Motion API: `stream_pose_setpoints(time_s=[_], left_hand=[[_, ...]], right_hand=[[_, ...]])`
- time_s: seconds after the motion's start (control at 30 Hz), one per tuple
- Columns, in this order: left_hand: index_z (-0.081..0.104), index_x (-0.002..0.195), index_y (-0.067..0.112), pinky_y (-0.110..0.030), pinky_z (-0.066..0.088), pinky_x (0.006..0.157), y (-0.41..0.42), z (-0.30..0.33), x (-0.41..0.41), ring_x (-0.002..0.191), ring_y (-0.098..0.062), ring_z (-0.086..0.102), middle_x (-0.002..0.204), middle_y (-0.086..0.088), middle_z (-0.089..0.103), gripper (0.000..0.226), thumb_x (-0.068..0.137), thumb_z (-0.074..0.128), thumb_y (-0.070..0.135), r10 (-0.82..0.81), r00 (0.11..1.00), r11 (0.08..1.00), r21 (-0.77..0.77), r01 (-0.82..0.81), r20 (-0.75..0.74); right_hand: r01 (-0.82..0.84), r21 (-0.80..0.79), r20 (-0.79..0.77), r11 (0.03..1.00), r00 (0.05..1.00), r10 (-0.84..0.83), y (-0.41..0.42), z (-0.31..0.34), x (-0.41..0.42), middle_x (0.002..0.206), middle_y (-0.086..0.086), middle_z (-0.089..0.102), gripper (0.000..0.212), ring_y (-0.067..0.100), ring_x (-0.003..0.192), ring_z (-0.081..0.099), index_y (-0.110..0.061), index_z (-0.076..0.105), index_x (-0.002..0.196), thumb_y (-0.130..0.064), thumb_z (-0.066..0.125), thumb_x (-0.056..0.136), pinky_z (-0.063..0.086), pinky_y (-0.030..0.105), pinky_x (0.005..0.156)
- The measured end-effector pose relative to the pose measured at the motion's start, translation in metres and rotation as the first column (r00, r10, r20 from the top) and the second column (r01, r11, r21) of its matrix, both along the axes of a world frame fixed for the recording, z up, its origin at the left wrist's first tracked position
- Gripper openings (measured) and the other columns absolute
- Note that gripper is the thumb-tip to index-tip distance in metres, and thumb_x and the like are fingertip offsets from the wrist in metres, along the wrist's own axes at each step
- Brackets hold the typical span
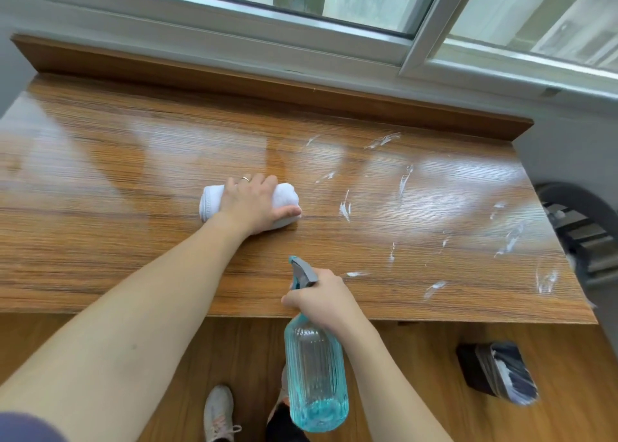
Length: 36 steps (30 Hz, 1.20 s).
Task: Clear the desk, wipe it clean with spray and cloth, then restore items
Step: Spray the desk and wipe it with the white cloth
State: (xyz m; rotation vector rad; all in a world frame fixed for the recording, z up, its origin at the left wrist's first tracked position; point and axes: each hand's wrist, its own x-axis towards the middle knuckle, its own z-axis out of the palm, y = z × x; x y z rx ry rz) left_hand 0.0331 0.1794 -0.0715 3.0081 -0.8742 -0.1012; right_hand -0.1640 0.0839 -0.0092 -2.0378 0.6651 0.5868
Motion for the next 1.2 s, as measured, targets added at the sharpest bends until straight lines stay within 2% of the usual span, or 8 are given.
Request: stream_pose_setpoints(time_s=[0.13,0.3,0.4,0.5,0.6,0.77,0.9,1.2], left_hand=[[0.049,0.125,0.020,-0.047,0.036,0.094,0.005,0.003,-0.002,0.124,-0.028,0.049,0.134,-0.007,0.056,0.093,0.071,0.020,0.091,-0.021,0.998,1.000,-0.003,0.021,-0.060],[0.049,0.128,0.022,-0.046,0.036,0.094,0.010,0.004,-0.011,0.123,-0.028,0.050,0.134,-0.006,0.055,0.098,0.067,0.014,0.091,-0.019,0.999,1.000,-0.013,0.018,-0.050],[0.051,0.128,0.023,-0.045,0.036,0.093,0.015,0.003,-0.017,0.120,-0.028,0.052,0.131,-0.005,0.058,0.101,0.066,0.012,0.093,-0.007,0.999,1.000,-0.016,0.006,-0.050],[0.058,0.114,0.021,-0.043,0.038,0.088,0.023,-0.002,-0.033,0.109,-0.028,0.058,0.117,-0.006,0.064,0.099,0.065,0.012,0.093,0.004,1.000,0.998,-0.056,-0.004,0.000],[0.062,0.096,0.019,-0.042,0.040,0.081,0.033,-0.010,-0.063,0.093,-0.030,0.061,0.096,-0.006,0.067,0.084,0.067,0.027,0.090,-0.019,0.996,0.991,-0.129,0.029,0.085],[0.063,0.085,0.018,-0.042,0.039,0.074,0.043,-0.023,-0.103,0.077,-0.029,0.060,0.079,-0.005,0.061,0.075,0.067,0.043,0.087,-0.013,0.981,0.980,-0.194,0.051,0.192],[0.063,0.084,0.017,-0.042,0.042,0.070,0.039,-0.024,-0.093,0.076,-0.030,0.059,0.077,-0.006,0.061,0.076,0.067,0.042,0.088,-0.048,0.975,0.979,-0.184,0.089,0.217],[0.061,0.096,0.019,-0.043,0.041,0.079,-0.014,-0.013,-0.022,0.086,-0.031,0.064,0.096,-0.009,0.066,0.085,0.069,0.023,0.091,-0.049,0.985,0.988,-0.138,0.073,0.165]], right_hand=[[-0.047,-0.005,-0.021,0.999,0.999,0.047,0.013,-0.003,-0.007,0.078,-0.003,0.056,0.011,0.014,0.069,0.051,-0.017,0.059,0.085,-0.024,0.068,0.084,0.044,0.031,0.064],[-0.031,-0.015,0.011,0.999,0.999,0.031,0.016,-0.006,-0.012,0.080,-0.004,0.057,0.016,0.012,0.070,0.053,-0.021,0.057,0.085,-0.028,0.072,0.084,0.043,0.027,0.062],[0.088,-0.047,0.015,0.995,0.996,-0.088,0.013,-0.006,-0.013,0.078,-0.002,0.056,0.014,0.012,0.066,0.051,-0.021,0.054,0.081,-0.022,0.067,0.086,0.042,0.026,0.059],[0.181,-0.063,0.071,0.981,0.982,-0.176,0.004,-0.002,-0.008,0.077,-0.002,0.059,0.015,0.017,0.066,0.053,-0.021,0.052,0.076,-0.024,0.066,0.080,0.043,0.033,0.062],[0.197,-0.101,0.086,0.975,0.978,-0.189,-0.004,0.003,0.002,0.076,-0.002,0.058,0.016,0.018,0.066,0.050,-0.019,0.052,0.076,-0.025,0.066,0.080,0.039,0.032,0.060],[0.240,-0.139,0.100,0.961,0.969,-0.228,-0.016,0.009,0.018,0.083,-0.001,0.062,0.011,0.017,0.073,0.056,-0.016,0.061,0.083,-0.024,0.067,0.082,0.041,0.032,0.060],[0.242,-0.129,0.092,0.962,0.968,-0.232,-0.022,0.011,0.028,0.083,0.000,0.062,0.016,0.017,0.072,0.055,-0.011,0.064,0.091,-0.024,0.067,0.082,0.041,0.032,0.061],[0.237,-0.103,0.093,0.966,0.969,-0.228,-0.036,0.008,0.033,0.076,-0.003,0.059,0.010,0.018,0.068,0.051,-0.017,0.056,0.080,-0.024,0.064,0.082,0.039,0.032,0.061]])
